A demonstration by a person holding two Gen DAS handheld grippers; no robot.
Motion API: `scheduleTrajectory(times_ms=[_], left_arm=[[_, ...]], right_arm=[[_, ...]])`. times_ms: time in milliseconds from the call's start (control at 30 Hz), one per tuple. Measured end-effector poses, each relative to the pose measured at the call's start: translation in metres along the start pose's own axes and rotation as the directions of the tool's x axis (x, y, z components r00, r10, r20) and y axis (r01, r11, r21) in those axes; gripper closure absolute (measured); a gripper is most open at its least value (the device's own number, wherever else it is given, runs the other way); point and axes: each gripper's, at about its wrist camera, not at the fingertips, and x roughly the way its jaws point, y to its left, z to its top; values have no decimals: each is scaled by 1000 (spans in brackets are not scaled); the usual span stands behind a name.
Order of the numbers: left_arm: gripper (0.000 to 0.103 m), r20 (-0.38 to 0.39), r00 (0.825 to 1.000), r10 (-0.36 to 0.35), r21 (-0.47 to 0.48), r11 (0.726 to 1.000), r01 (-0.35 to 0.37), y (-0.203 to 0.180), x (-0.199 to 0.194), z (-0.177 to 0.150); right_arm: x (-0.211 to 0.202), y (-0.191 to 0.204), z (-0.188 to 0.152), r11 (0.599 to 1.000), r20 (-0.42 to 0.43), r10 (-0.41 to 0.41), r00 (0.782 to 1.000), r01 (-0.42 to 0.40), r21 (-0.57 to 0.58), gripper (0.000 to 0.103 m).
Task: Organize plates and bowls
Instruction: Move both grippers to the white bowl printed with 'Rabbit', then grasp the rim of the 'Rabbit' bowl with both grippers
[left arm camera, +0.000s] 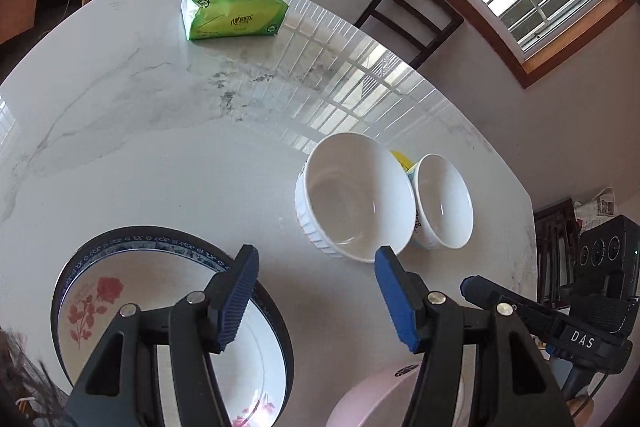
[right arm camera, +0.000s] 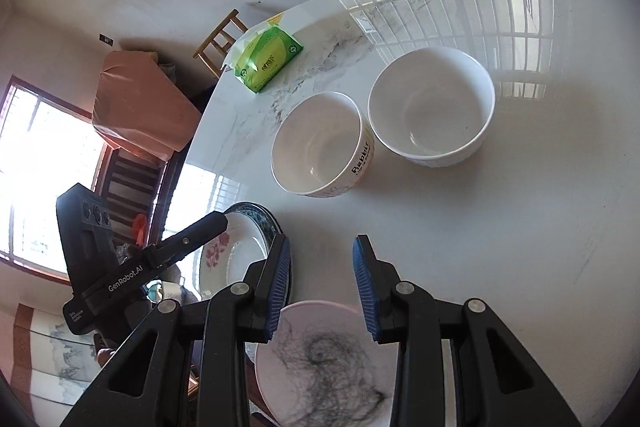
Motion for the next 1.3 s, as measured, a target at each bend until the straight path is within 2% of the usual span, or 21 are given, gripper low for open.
scheduleTrajectory(times_ms=[167,300,500,800,833,867,900,933,967,1033,1100,1167,1300], left_arm=[[41,-29,1000,-1,-21,1000,1,6,22,17],[41,-38,999,11,3,1000,-11,4,32,22],[41,-43,998,47,35,998,-45,-1,48,31],[42,-36,998,55,14,998,-55,6,65,38],[49,-35,998,55,7,998,-55,7,67,39],[63,-43,998,54,0,999,-54,8,69,40],[71,-61,997,54,-4,999,-54,9,74,40],[85,-81,995,62,-5,998,-62,9,79,40],[90,-92,994,59,-9,998,-60,9,84,40],[95,-84,992,90,-18,996,-92,10,88,39],[96,-61,991,116,-11,993,-117,6,86,37],[96,-50,988,143,-1,990,-143,2,84,34],[96,-55,989,138,-13,990,-139,0,75,28]], right_arm=[[25,7,23,999,-13,-45,999,45,13,71],[41,7,35,996,-24,-77,997,78,34,71],[55,1,43,990,-29,-126,992,127,59,71],[75,-3,44,983,-50,-164,985,167,75,71],[77,-3,45,983,-53,-166,985,170,72,71],[79,-3,45,982,-56,-171,984,175,70,71],[80,-3,45,981,-57,-178,982,182,68,71],[82,-3,45,981,-58,-180,982,183,67,71],[84,-4,45,981,-59,-179,982,183,66,71],[88,-6,46,980,-65,-180,981,185,71,73],[90,-9,46,980,-76,-176,981,182,76,79],[93,-7,46,981,-80,-181,980,186,62,80],[93,-5,47,976,-73,-215,974,217,26,83]])
